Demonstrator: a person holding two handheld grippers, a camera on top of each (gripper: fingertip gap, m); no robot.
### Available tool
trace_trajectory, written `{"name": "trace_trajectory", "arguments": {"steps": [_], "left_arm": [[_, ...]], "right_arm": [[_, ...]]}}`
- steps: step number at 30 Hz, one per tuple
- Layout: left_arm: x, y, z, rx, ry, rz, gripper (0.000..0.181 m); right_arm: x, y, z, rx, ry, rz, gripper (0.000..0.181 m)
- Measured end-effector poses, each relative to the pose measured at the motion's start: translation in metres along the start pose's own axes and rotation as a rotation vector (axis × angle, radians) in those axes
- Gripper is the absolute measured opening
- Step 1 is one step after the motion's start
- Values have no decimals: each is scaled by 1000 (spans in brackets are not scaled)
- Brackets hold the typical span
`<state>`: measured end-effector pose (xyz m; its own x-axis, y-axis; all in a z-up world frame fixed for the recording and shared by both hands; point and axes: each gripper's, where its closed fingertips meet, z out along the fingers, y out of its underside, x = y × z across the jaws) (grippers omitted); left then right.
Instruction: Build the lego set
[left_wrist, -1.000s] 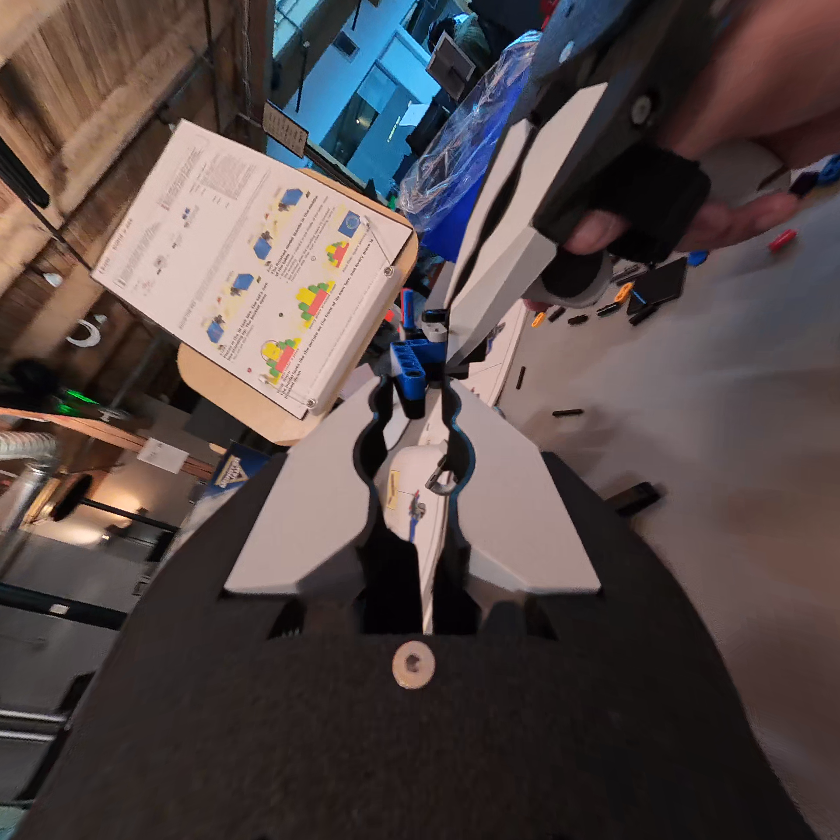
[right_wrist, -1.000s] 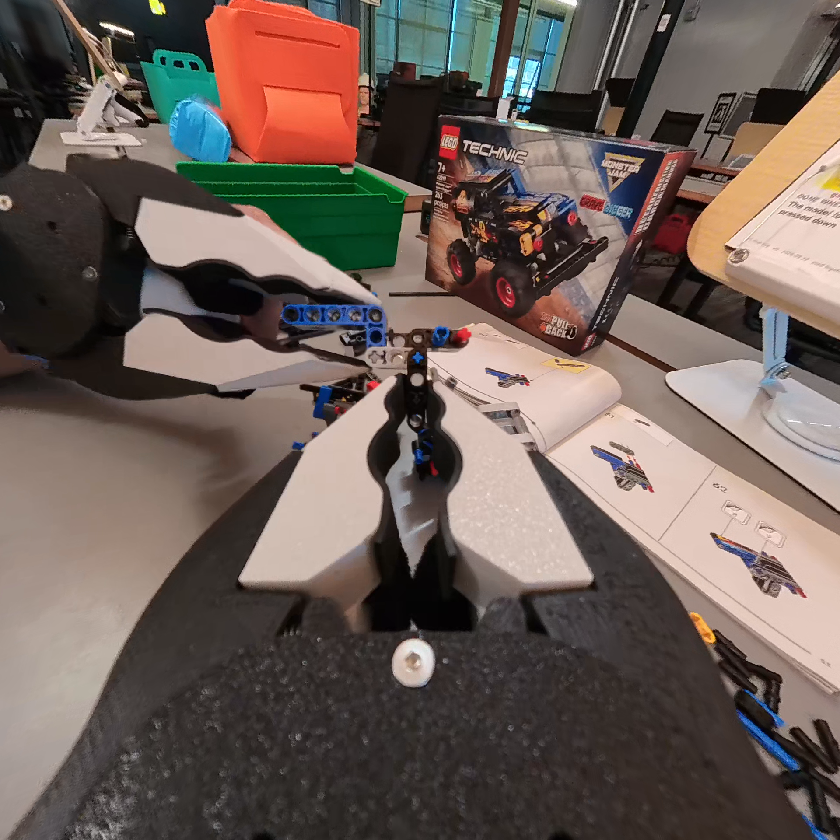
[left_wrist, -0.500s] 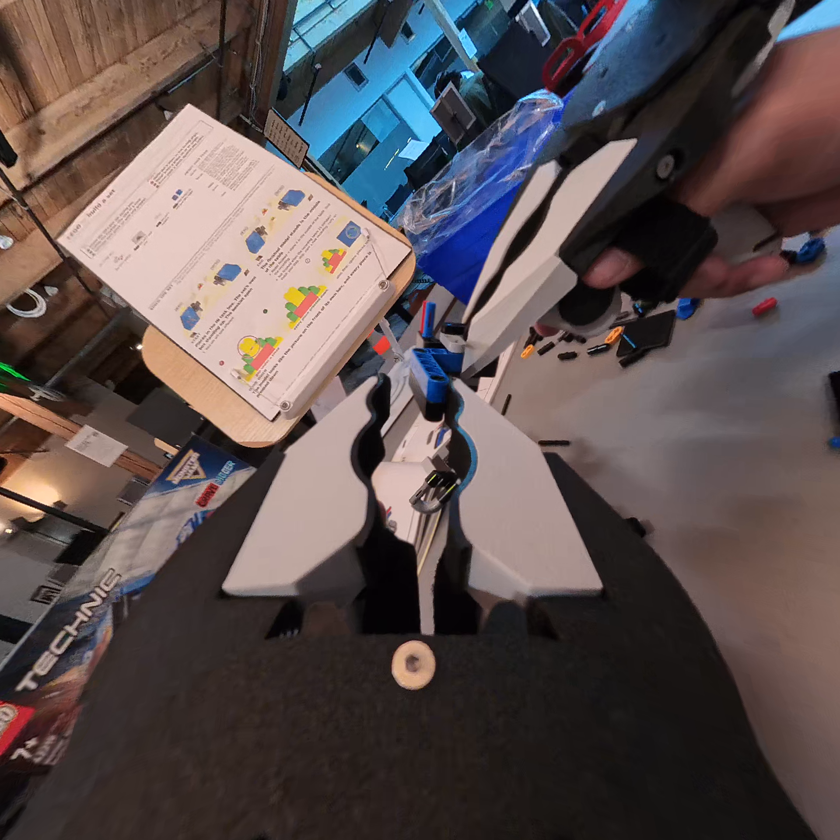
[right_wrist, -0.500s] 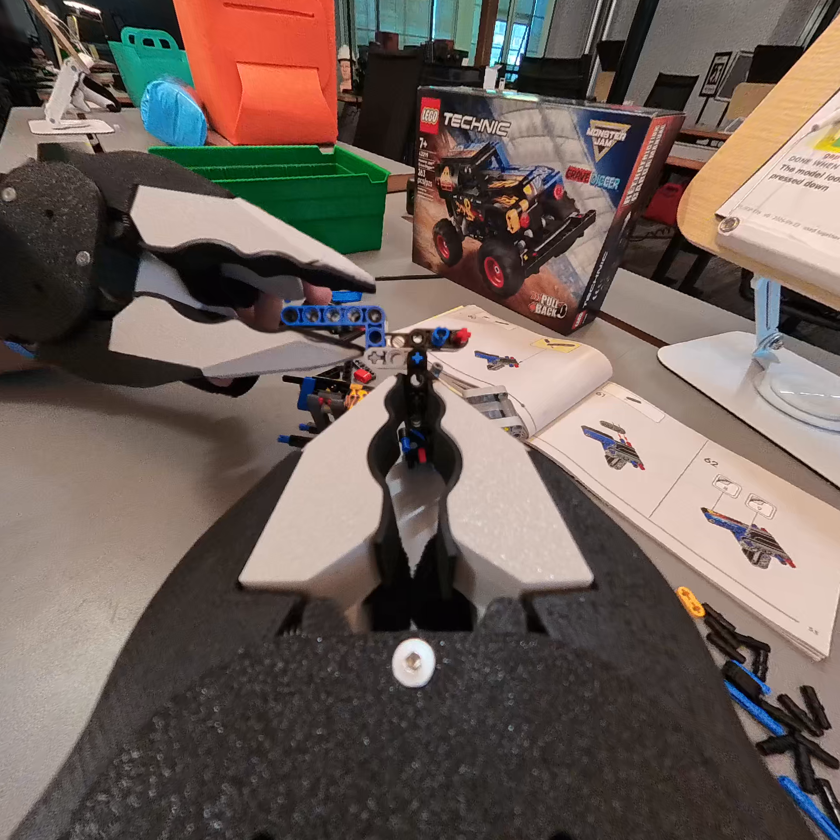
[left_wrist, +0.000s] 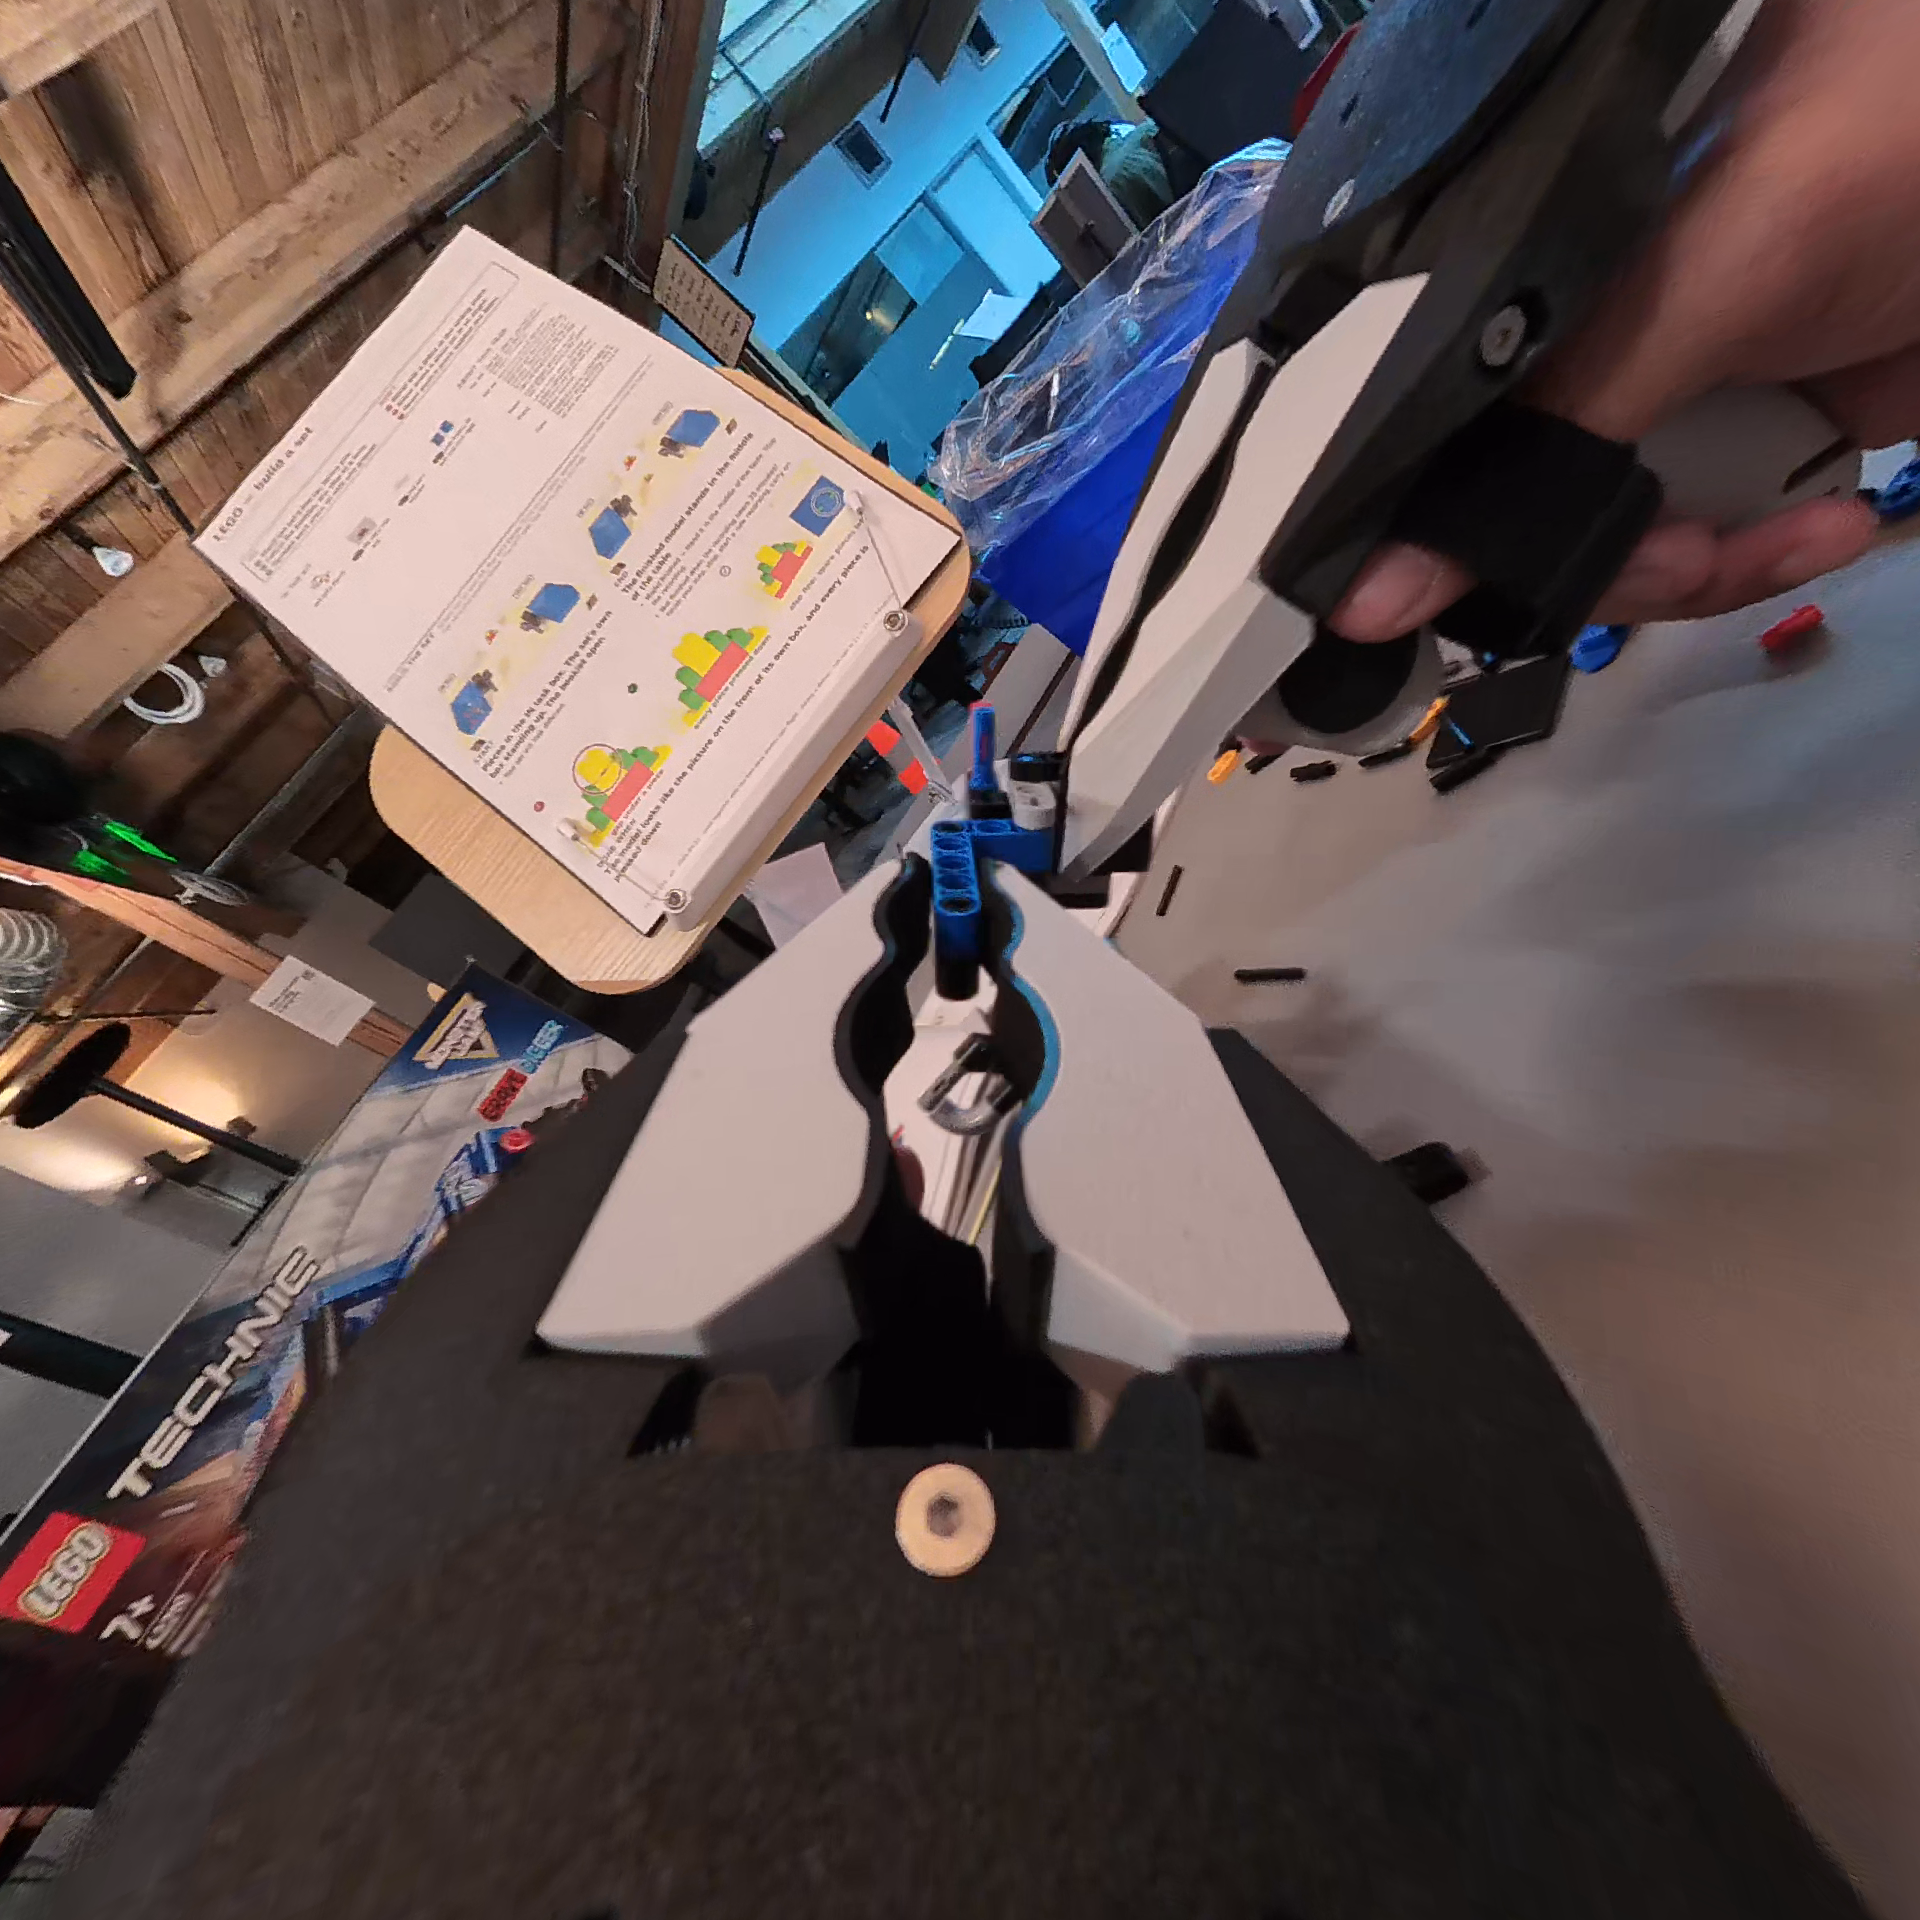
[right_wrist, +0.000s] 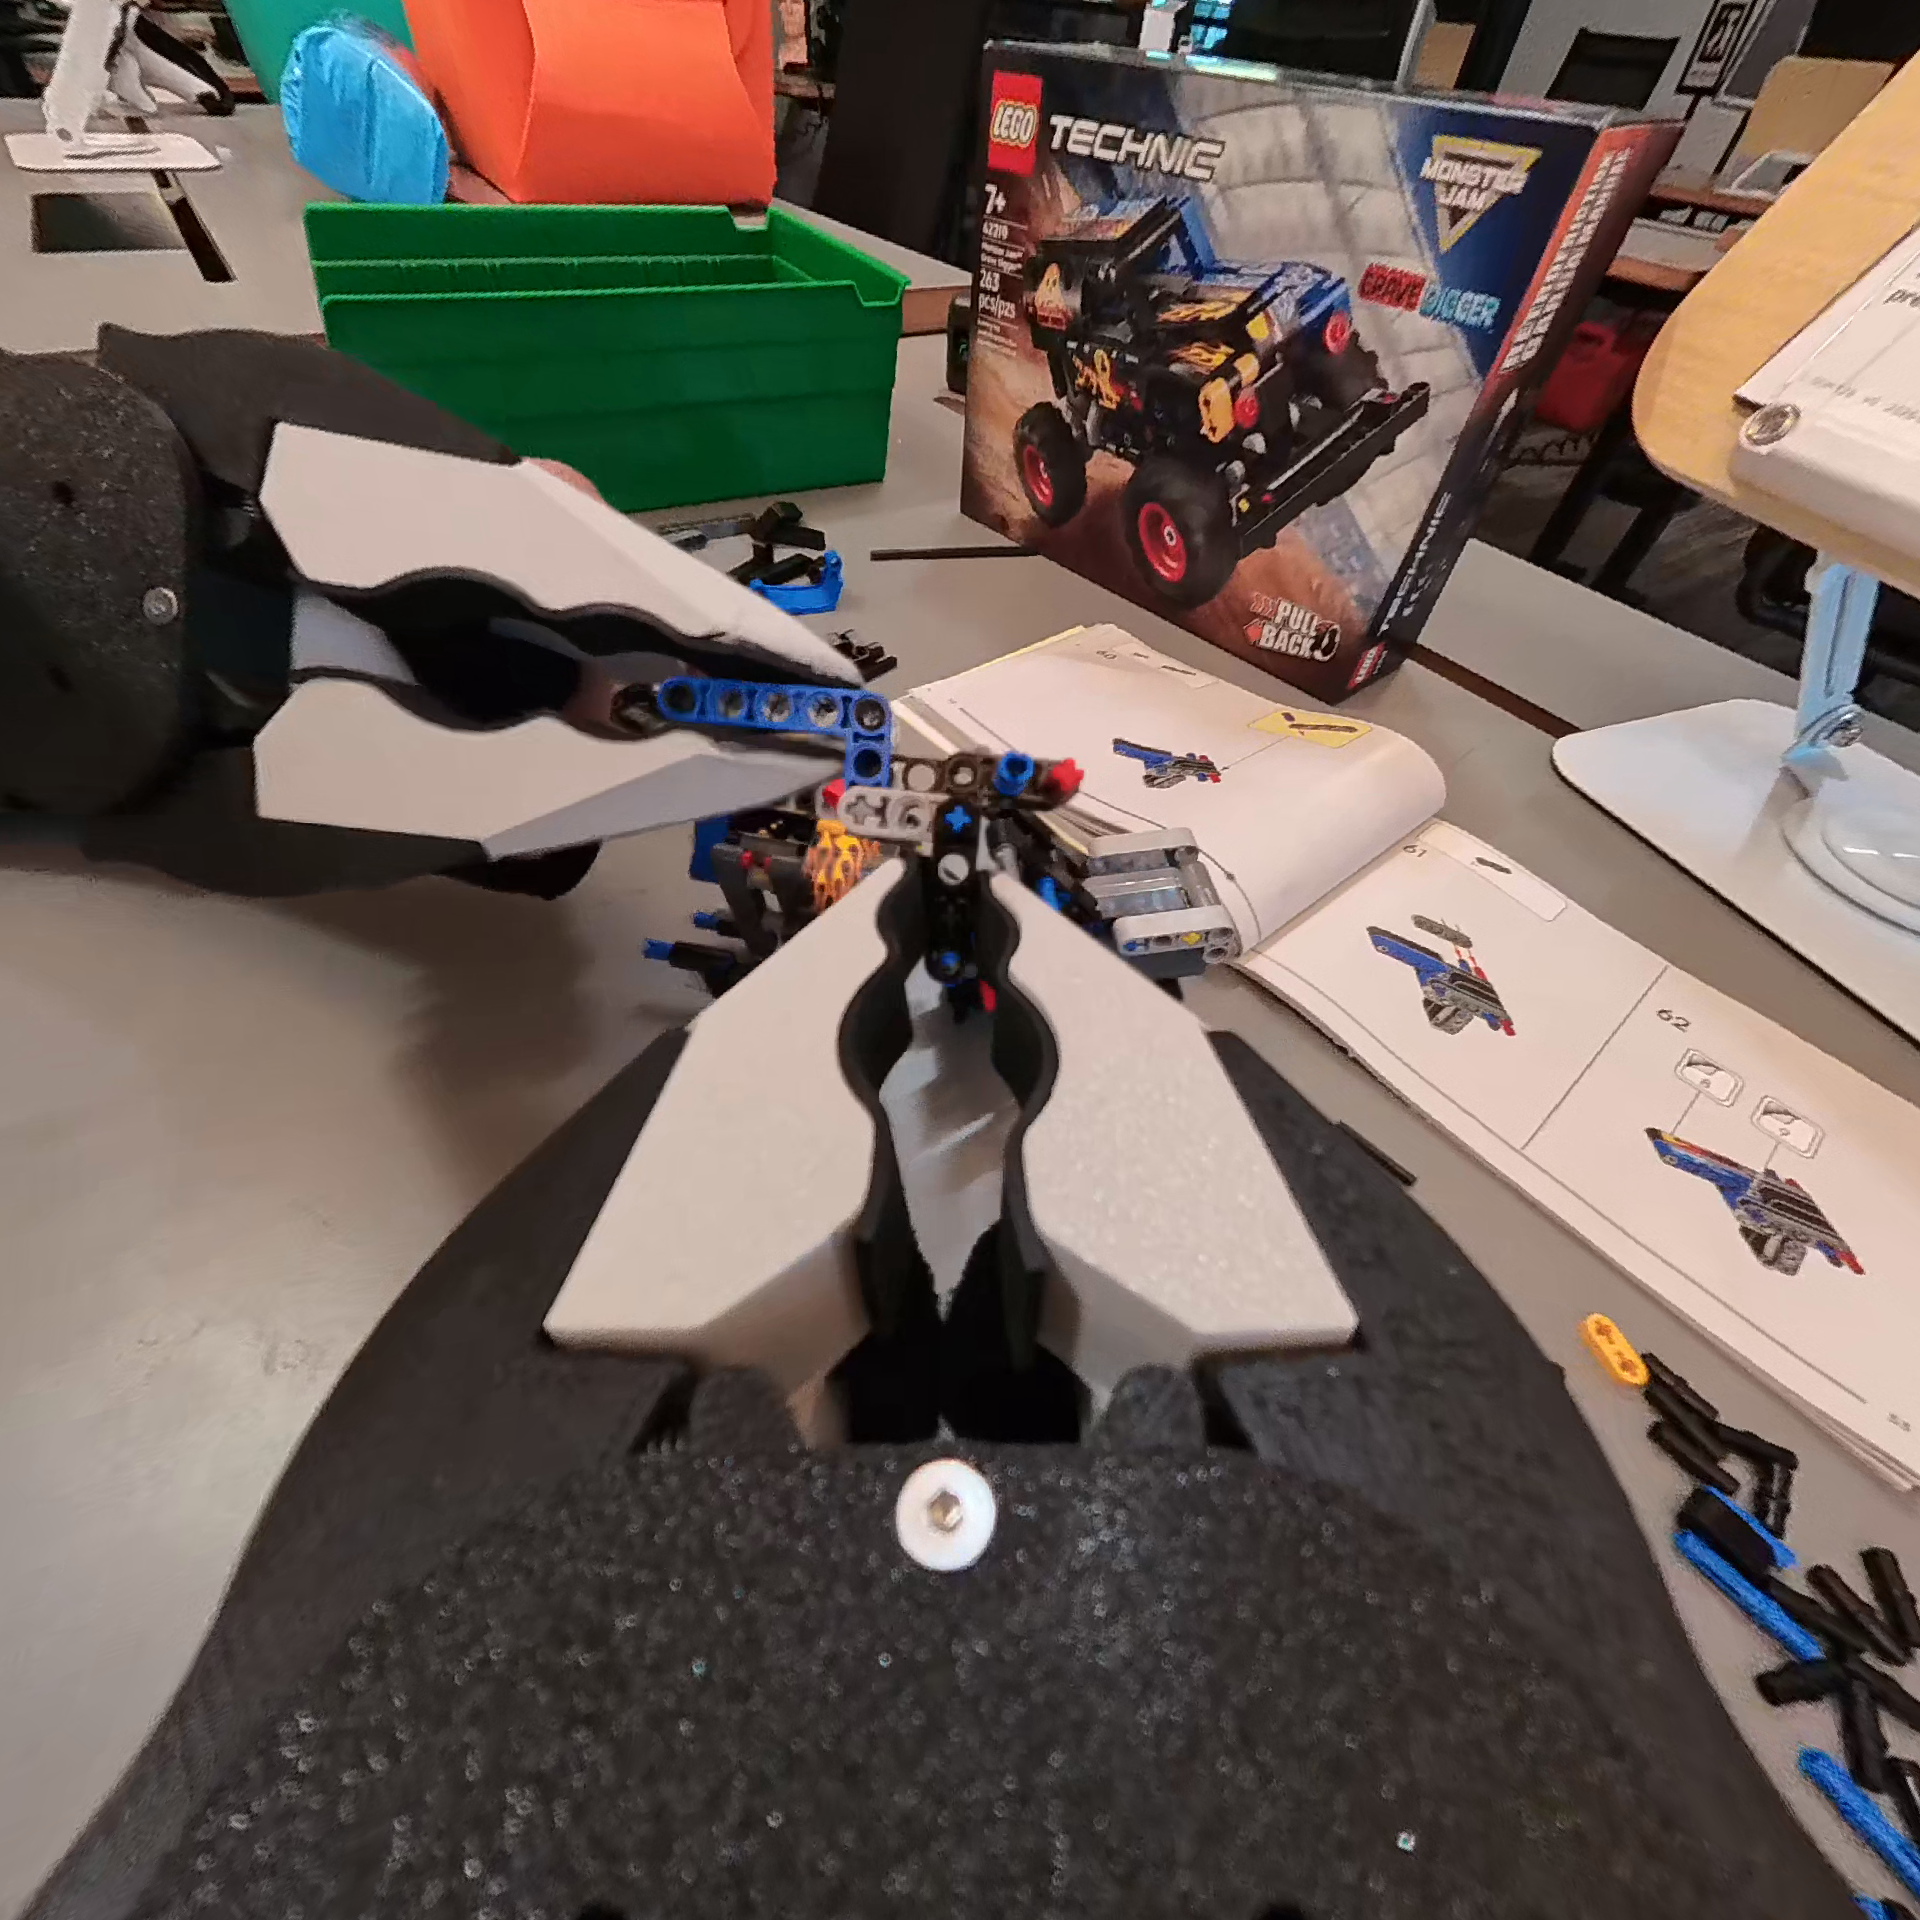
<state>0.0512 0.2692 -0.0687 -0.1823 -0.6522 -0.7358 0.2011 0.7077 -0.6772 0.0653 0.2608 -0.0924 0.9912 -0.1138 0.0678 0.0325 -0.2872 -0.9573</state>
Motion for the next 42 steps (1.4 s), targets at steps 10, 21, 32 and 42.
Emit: {"name": "trace_trajectory", "arguments": {"steps": [10,21,32,42], "left_arm": [[-23,18,-10,9,14,-110,6],[-13,7,-14,80,45,-49,6],[-6,6,-14,77,89,-82,6],[-3,12,-12,51,106,-108,6]], "right_arm": [[-6,-7,-4,32,-73,11,11],[22,-12,-16,64,-53,94,11],[12,-2,-8,24,-93,96,9],[14,-1,-8,24,-85,94,7]]}}
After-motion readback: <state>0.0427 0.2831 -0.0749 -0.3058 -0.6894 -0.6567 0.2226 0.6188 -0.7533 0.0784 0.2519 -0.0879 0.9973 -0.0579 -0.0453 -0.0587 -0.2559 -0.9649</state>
